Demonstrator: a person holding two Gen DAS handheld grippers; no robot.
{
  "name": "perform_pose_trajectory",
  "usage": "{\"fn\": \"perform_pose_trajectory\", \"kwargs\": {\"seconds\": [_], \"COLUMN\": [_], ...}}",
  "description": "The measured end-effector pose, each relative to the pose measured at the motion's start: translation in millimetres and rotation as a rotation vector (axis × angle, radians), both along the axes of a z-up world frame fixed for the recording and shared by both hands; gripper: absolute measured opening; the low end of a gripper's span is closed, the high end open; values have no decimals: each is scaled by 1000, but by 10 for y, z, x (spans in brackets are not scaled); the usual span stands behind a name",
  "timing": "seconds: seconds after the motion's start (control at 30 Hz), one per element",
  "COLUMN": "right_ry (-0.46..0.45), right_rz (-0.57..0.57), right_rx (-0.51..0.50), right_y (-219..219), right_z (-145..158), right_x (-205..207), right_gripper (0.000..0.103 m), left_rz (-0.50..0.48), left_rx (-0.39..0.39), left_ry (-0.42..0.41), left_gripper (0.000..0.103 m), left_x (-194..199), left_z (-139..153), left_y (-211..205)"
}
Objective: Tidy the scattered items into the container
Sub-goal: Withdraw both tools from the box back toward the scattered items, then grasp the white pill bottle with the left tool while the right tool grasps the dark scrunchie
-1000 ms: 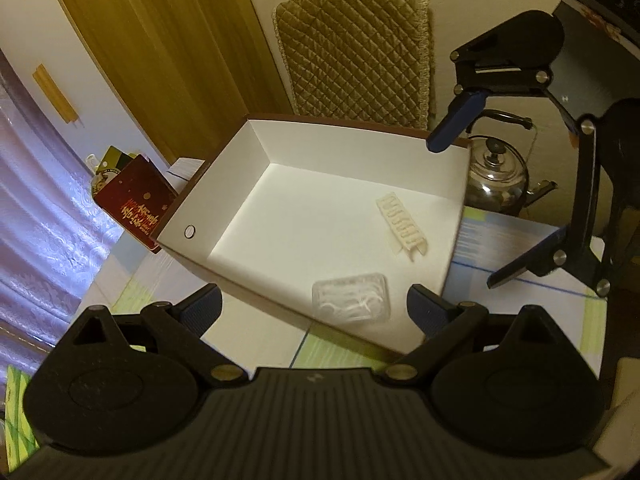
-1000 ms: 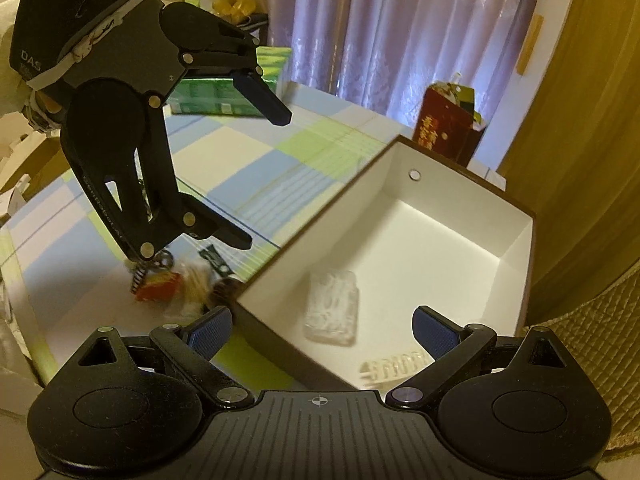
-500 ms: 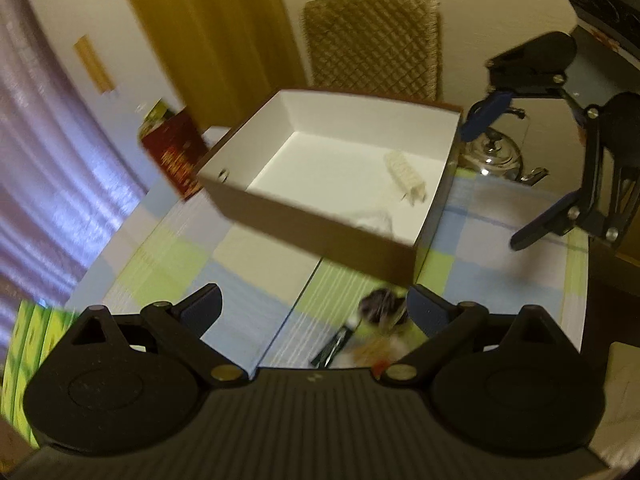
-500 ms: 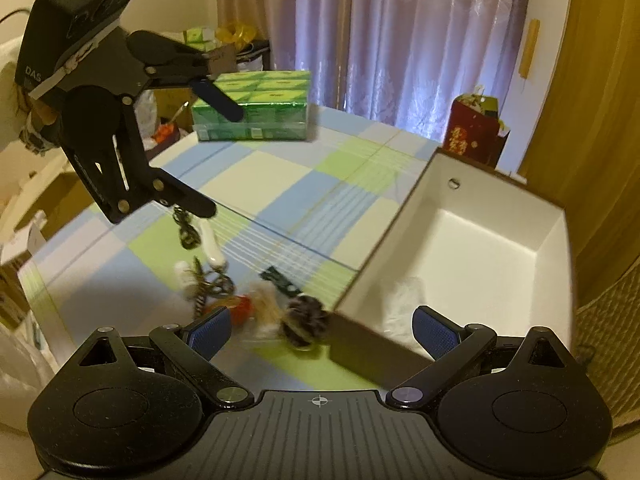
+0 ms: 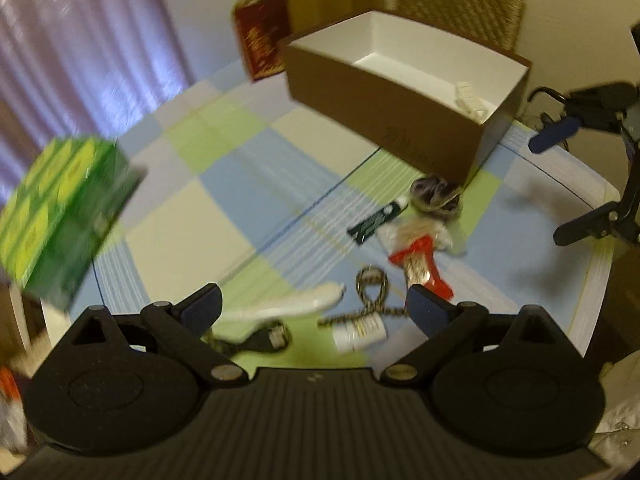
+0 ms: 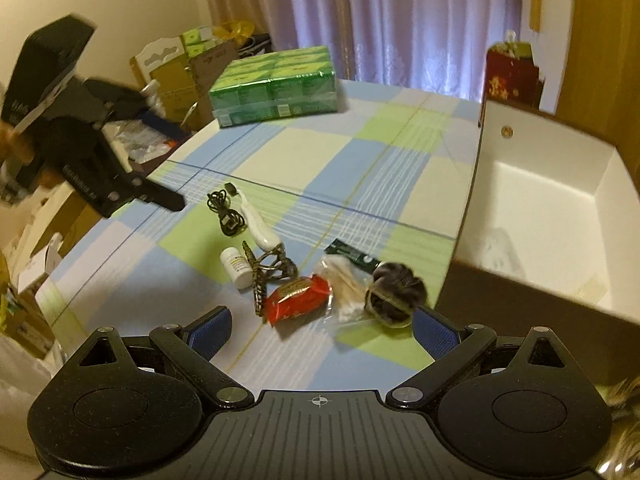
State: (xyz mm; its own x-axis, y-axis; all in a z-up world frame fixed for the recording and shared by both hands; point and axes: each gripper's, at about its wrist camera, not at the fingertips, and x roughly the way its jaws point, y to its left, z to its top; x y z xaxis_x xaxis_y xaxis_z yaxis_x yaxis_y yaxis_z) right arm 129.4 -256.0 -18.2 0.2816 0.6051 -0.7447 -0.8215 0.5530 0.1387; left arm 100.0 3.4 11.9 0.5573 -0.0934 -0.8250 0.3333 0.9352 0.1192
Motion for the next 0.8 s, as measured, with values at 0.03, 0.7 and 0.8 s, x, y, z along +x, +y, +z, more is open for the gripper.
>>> {"fn": "perform_pose_trajectory", "kwargs": {"seconds": [0.03,0.7,0.8], "right_ry": [7,191,211], "right_rz": [-20,-559,-576], "right_rx": [3,176,181], "right_y": [15,-86,-78], "right_z": [-57,-504,-518], "right_x": [-2,205,251], "right_gripper": [102,101,101], "left_rz": [19,239,235], "left_rx": [-3,-109,-101], "left_ry": [2,71,70], "left_gripper": [97,88,84], "left_x": [-39,-125,-62], "left_z": [-40,-751,-805], "left_y": [25,-48,-82]}}
